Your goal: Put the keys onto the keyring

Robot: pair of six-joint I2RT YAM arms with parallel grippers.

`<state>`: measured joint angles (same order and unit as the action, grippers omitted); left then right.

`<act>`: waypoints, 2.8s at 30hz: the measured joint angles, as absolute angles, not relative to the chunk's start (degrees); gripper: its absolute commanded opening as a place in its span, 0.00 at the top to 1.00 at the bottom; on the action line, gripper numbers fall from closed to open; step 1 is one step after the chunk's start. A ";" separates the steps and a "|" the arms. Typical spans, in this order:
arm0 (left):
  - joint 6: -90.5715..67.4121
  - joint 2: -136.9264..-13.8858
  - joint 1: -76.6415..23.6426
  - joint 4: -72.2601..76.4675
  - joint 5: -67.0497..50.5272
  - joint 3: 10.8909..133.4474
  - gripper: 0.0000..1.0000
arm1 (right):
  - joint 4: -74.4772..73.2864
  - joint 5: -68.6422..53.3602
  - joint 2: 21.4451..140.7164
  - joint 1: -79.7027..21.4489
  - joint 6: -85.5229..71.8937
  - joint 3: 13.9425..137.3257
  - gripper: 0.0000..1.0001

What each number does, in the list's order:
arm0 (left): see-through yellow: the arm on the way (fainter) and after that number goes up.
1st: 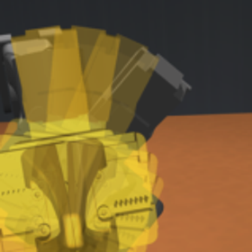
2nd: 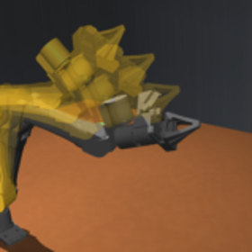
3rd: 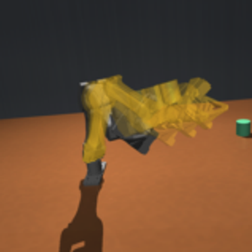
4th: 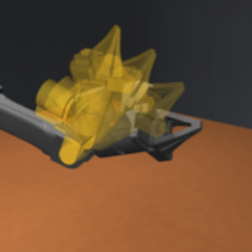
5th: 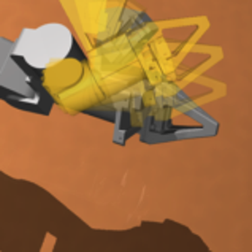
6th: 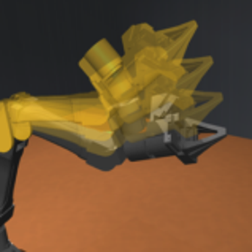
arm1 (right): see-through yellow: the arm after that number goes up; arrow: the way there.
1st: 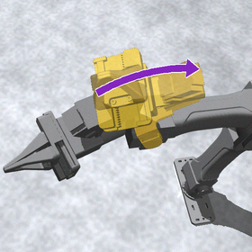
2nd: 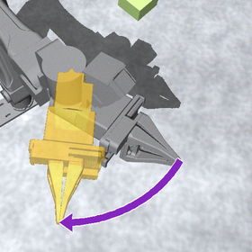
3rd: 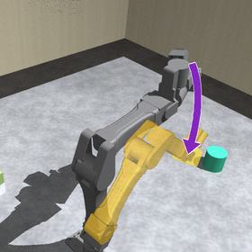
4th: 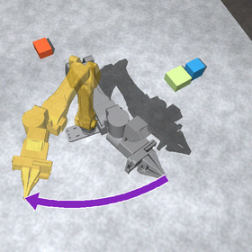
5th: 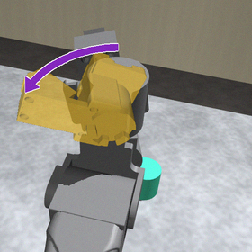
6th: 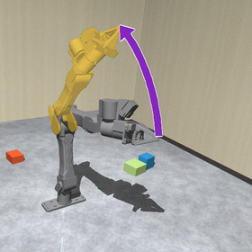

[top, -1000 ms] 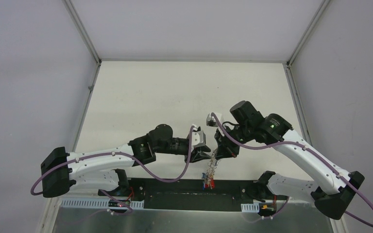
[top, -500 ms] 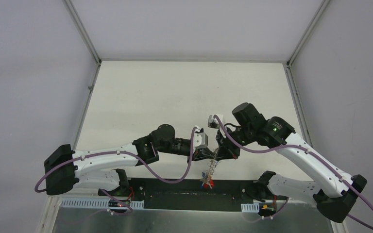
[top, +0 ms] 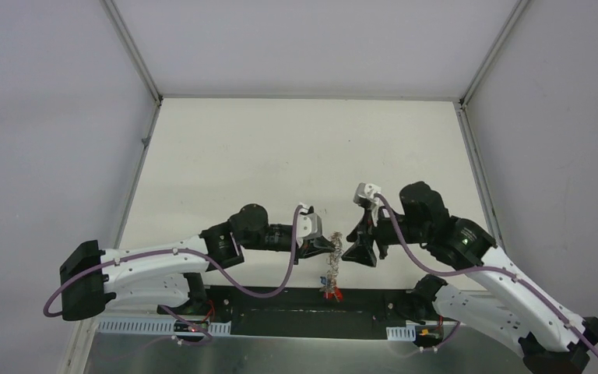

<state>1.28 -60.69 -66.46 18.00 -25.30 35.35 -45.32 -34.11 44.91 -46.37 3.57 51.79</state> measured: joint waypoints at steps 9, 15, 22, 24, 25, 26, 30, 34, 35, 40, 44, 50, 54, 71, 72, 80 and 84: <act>1.26 -52.77 -66.46 23.07 -21.08 30.89 1.00 | -30.02 -33.04 36.21 -46.37 -8.05 44.12 0.45; 1.08 -52.25 -66.46 28.88 -21.71 28.62 1.00 | -25.19 -33.10 36.95 -46.37 -12.25 43.64 0.57; 1.02 -52.16 -66.46 31.05 -22.09 28.34 1.00 | -24.47 -33.17 38.13 -46.37 -15.46 43.72 0.68; 1.02 -52.14 -66.46 31.14 -22.13 28.32 1.00 | -24.80 -33.21 38.17 -46.37 -16.32 43.92 0.71; 1.02 -52.14 -66.46 31.14 -22.13 28.32 1.00 | -25.10 -33.21 38.22 -46.37 -16.60 44.12 0.72; 1.02 -52.10 -66.46 31.18 -22.15 28.32 1.00 | -25.47 -33.26 38.28 -46.37 -16.88 44.40 0.73; 1.02 -51.88 -66.46 31.35 -22.15 28.23 1.00 | -26.83 -33.23 38.30 -46.37 -17.72 45.19 0.74; 0.99 -51.51 -66.46 31.33 -22.15 28.12 1.00 | -28.14 -33.21 38.15 -46.37 -18.17 45.41 0.75; 0.99 -51.42 -66.46 31.33 -22.15 28.12 1.00 | -28.53 -33.21 38.02 -46.37 -18.24 45.41 0.75; 0.99 -51.07 -66.46 31.33 -22.15 28.12 1.00 | -29.89 -33.28 37.52 -46.37 -18.61 45.41 0.93; 0.99 -50.94 -66.46 31.33 -22.15 28.12 1.00 | -30.37 -33.43 37.50 -46.37 -18.57 45.41 1.00; 1.02 -50.94 -66.46 31.31 -22.22 28.12 1.00 | -30.70 -33.45 37.54 -46.37 -18.55 45.41 1.00; 0.95 -50.94 -66.46 31.31 -22.63 28.12 1.00 | -30.76 -33.45 38.17 -46.37 -18.44 45.41 1.00; 0.75 -52.05 -66.46 31.57 -23.44 28.12 1.00 | -31.09 -34.54 45.98 -46.33 -15.99 45.43 0.70; 0.73 -52.05 -66.46 31.64 -23.49 28.12 1.00 | -31.14 -34.48 45.32 -46.33 -15.59 45.43 0.63; 0.56 -51.31 -66.78 32.60 -24.10 28.12 1.00 | -30.85 -31.77 31.33 -46.17 -10.11 44.73 0.46; 0.56 -51.29 -66.78 32.58 -24.08 28.12 1.00 | -30.02 -32.23 25.96 -46.17 -6.46 44.21 0.52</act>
